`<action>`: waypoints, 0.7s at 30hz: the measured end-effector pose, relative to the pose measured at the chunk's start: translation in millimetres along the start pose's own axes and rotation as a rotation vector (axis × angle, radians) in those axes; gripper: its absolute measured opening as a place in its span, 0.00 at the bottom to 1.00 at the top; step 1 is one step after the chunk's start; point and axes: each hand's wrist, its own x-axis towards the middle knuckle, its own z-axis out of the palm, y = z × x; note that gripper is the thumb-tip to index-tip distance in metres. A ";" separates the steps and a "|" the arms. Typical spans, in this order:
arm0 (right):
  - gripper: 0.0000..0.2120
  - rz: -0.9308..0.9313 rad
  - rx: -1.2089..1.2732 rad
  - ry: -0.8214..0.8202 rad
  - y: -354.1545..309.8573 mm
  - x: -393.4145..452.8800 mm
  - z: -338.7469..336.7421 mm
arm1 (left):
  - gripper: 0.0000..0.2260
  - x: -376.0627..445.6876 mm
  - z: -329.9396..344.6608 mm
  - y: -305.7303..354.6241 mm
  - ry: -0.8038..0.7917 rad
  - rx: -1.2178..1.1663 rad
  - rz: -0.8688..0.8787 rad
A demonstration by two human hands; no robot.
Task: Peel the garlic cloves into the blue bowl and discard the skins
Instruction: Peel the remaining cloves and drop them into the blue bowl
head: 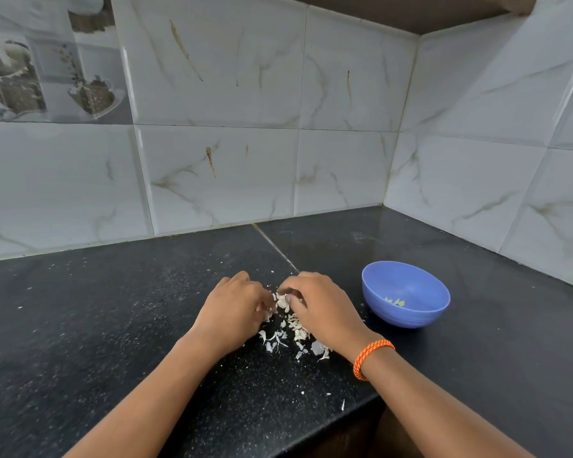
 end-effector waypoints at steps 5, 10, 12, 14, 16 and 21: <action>0.08 0.042 0.350 0.118 8.6 -17.9 -0.5 | 0.08 1.4 0.0 10.2 0.090 -0.394 -0.077; 0.07 0.135 0.618 0.248 8.6 -31.8 1.6 | 0.04 -0.7 3.2 25.4 0.088 -0.553 -0.140; 0.06 0.110 0.628 0.235 9.6 -36.7 2.2 | 0.04 -1.1 4.5 26.2 0.095 -0.541 -0.144; 0.05 0.062 0.597 0.208 13.5 -40.6 2.4 | 0.04 -1.1 6.2 26.6 0.110 -0.502 -0.138; 0.04 0.034 0.587 0.194 18.2 -42.2 2.1 | 0.05 -1.7 7.1 29.3 0.126 -0.464 -0.114; 0.05 0.114 0.745 0.173 26.4 -39.1 1.6 | 0.05 -1.4 6.7 34.5 0.117 -0.458 -0.058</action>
